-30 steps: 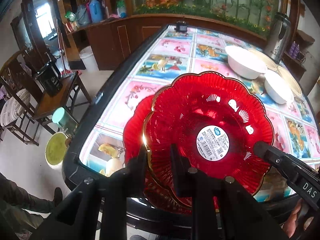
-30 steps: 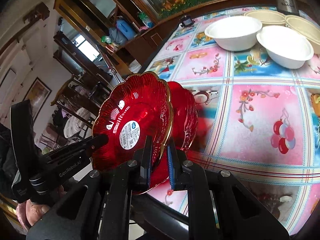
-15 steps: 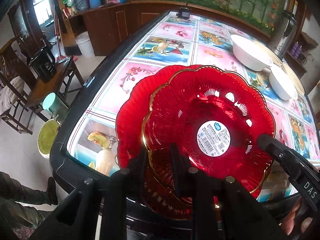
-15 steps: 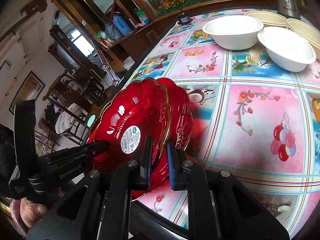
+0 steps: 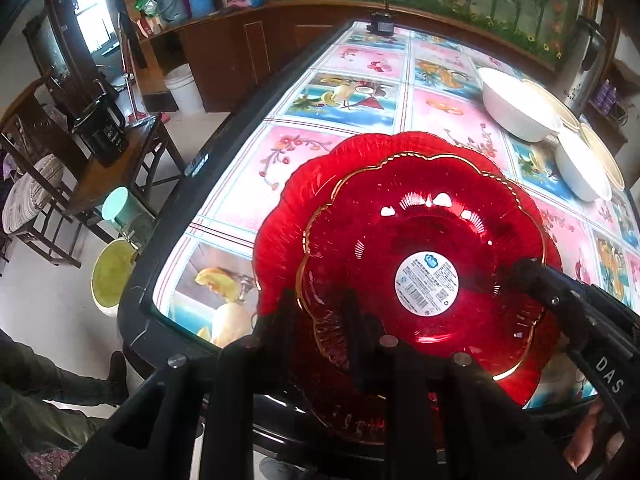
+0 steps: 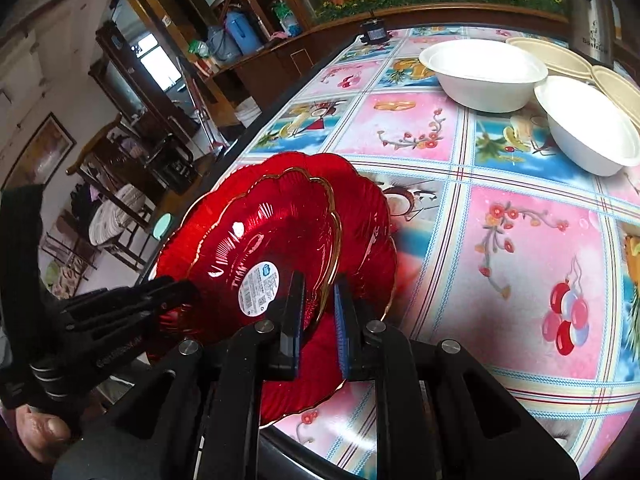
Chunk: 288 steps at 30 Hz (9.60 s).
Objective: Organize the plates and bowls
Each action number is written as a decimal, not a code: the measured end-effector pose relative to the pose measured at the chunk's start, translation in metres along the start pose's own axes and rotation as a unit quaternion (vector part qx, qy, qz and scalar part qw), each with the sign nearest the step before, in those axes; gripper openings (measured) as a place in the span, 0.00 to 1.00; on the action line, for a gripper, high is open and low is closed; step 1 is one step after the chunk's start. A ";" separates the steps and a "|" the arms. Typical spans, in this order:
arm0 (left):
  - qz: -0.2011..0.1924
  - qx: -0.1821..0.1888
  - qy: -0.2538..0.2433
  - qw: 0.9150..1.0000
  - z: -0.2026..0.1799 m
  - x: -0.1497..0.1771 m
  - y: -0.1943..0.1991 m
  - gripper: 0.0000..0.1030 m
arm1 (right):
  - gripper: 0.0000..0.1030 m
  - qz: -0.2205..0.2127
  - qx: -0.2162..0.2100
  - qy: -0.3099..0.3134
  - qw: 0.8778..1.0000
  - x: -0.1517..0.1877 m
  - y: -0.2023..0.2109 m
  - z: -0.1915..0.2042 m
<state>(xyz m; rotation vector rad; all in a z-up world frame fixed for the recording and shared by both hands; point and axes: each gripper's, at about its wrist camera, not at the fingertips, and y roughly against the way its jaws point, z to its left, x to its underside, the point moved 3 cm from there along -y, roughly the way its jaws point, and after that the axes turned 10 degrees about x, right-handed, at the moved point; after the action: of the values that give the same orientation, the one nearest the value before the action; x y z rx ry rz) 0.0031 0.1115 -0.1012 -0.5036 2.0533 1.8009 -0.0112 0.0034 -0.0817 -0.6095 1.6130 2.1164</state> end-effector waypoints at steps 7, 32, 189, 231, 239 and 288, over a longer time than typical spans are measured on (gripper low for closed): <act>-0.008 0.008 0.013 1.000 0.006 0.000 0.005 0.23 | 0.13 -0.037 -0.010 -0.022 0.999 -0.005 0.021 -0.015; -0.076 -0.010 0.036 0.996 0.023 0.004 0.046 0.23 | 0.13 -0.024 0.035 -0.034 0.999 0.028 0.023 -0.036; 0.071 0.105 -0.035 0.991 -0.227 -0.026 -0.053 0.44 | 0.09 0.003 0.036 -0.226 0.973 0.024 0.106 -0.284; 0.049 0.116 -0.097 0.987 -0.267 -0.020 -0.054 0.44 | 0.09 -0.018 0.019 -0.236 0.971 0.033 0.100 -0.299; 0.035 0.107 -0.128 0.985 -0.277 -0.019 -0.064 0.44 | 0.09 -0.020 0.014 -0.244 0.969 0.032 0.099 -0.304; -0.049 0.091 -0.176 0.979 -0.278 -0.019 -0.051 0.43 | 0.10 -0.014 0.031 -0.220 0.975 0.021 0.086 -0.290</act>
<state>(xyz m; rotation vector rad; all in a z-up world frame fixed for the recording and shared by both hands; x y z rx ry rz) 0.0341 -0.1704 -0.1020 -0.2122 1.8859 1.5019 -0.0489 -0.2973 -0.0939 -0.1246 1.3998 1.9929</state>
